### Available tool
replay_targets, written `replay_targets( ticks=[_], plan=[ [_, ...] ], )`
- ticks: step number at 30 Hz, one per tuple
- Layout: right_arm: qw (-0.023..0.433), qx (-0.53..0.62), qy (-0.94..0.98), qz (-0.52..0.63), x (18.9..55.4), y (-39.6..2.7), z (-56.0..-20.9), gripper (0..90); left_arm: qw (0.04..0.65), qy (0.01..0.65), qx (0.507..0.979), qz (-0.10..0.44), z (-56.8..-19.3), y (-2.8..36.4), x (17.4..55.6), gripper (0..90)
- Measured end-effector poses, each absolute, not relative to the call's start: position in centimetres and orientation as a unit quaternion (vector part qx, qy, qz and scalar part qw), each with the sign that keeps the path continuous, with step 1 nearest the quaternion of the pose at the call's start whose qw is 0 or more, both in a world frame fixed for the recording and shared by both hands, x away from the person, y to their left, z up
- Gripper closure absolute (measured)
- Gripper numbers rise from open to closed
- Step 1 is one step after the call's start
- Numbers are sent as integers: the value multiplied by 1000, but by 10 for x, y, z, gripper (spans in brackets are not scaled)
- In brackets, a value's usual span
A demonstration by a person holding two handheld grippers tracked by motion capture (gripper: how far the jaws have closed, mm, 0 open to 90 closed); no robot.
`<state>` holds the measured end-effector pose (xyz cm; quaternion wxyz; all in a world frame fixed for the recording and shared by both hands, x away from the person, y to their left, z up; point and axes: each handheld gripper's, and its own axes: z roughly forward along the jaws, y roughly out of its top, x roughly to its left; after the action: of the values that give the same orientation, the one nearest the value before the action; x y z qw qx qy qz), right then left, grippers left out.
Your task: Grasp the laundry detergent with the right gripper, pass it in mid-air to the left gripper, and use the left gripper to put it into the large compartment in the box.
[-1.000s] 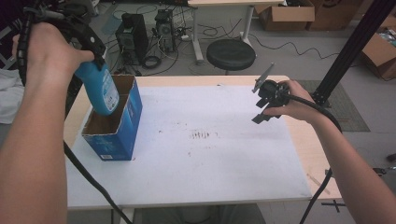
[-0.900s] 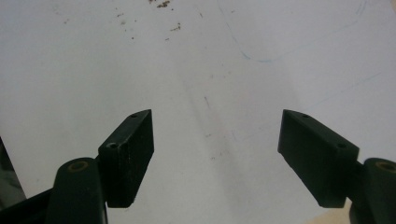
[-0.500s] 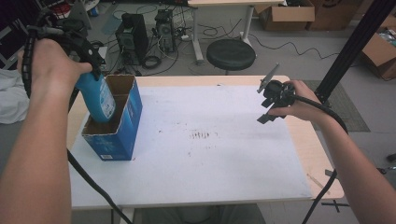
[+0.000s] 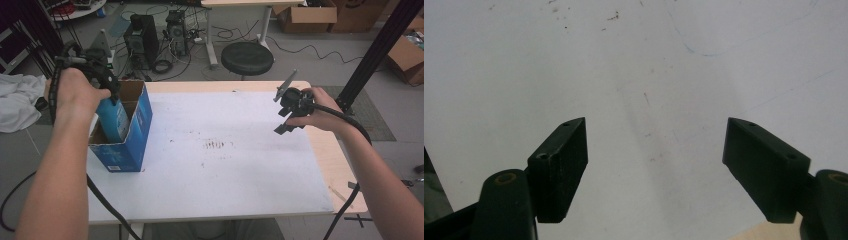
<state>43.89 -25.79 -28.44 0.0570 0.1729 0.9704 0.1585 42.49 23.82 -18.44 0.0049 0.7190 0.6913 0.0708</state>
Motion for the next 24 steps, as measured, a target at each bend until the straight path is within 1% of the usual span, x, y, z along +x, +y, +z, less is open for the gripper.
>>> replay_targets(
  ticks=[14, 24],
  plan=[
    [53, 175, 971, 154, 439, -258, -289, 260, -14, 692, 721, 44, -237, 238, 430, 389],
    [49, 174, 972, 150, 439, -254, -292, 260, -24, 689, 724, 37, -255, 239, 430, 389]
  ],
)
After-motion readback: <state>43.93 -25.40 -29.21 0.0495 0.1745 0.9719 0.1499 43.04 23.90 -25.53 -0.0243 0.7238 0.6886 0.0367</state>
